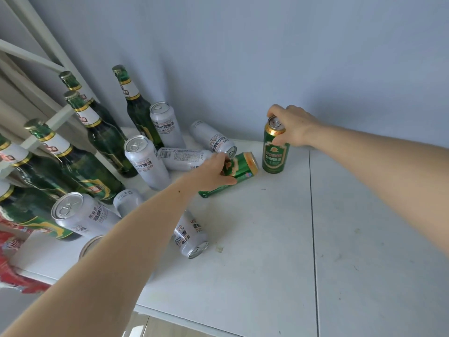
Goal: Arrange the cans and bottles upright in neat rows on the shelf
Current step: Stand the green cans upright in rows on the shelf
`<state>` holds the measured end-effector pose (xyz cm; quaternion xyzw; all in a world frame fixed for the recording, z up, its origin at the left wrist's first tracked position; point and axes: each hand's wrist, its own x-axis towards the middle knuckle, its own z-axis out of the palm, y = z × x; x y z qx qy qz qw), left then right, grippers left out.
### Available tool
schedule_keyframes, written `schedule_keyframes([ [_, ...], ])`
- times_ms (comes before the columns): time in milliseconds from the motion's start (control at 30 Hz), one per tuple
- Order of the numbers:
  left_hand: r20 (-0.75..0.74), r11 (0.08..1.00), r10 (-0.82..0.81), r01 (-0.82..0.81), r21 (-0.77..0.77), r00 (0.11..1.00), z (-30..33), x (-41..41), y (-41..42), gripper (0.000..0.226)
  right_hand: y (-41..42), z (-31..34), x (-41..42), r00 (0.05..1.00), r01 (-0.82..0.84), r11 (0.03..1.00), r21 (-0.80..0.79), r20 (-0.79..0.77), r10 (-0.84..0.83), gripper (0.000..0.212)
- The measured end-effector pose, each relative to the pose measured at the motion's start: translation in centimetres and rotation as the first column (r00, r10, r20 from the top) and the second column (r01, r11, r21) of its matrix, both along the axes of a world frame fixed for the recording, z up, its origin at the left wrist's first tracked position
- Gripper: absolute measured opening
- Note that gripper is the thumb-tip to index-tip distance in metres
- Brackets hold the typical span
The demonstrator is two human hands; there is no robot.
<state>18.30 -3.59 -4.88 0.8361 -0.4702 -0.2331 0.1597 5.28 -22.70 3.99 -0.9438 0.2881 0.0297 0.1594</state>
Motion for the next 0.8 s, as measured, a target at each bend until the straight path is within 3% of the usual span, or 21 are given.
schedule_keyframes([
  [100, -0.13, 0.954, 0.231, -0.251, -0.166, 0.964, -0.1, -1.3, -0.9, 0.065, -0.8, 0.2, -1.5, 1.0, 0.023, 1.0, 0.001, -0.01, -0.023, 0.064],
  [167, -0.232, 0.879, 0.345, -0.4, -0.259, 0.909, -0.6, -2.1, -1.5, 0.057, -1.1, 0.3, -2.3, 1.0, 0.029, 1.0, 0.005, -0.012, -0.029, 0.064],
  [267, -0.389, 0.759, 0.434, -0.562, -0.33, 0.813, -1.4, -3.1, -1.9, 0.063, -1.5, 0.3, -3.3, 1.0, 0.024, 1.0, 0.006, -0.02, -0.024, 0.065],
  [400, -0.485, 0.67, 0.43, -0.629, -0.394, 0.761, -1.7, -4.1, -1.5, 0.068, -1.6, 0.1, -4.0, 0.999, 0.032, 0.999, 0.001, -0.003, -0.032, 0.07],
  [500, -0.477, 0.633, 0.444, -0.642, -0.432, 0.758, -1.9, -4.5, -0.7, 0.073, -1.5, -0.1, -4.1, 0.999, 0.046, 0.999, -0.004, 0.024, -0.046, 0.075],
  [800, -0.44, 0.679, 0.437, -0.609, -0.411, 0.785, -2.0, -5.3, 1.4, 0.076, -1.2, -0.9, -4.1, 0.993, 0.106, 0.993, 0.05, 0.054, -0.109, 0.072],
])
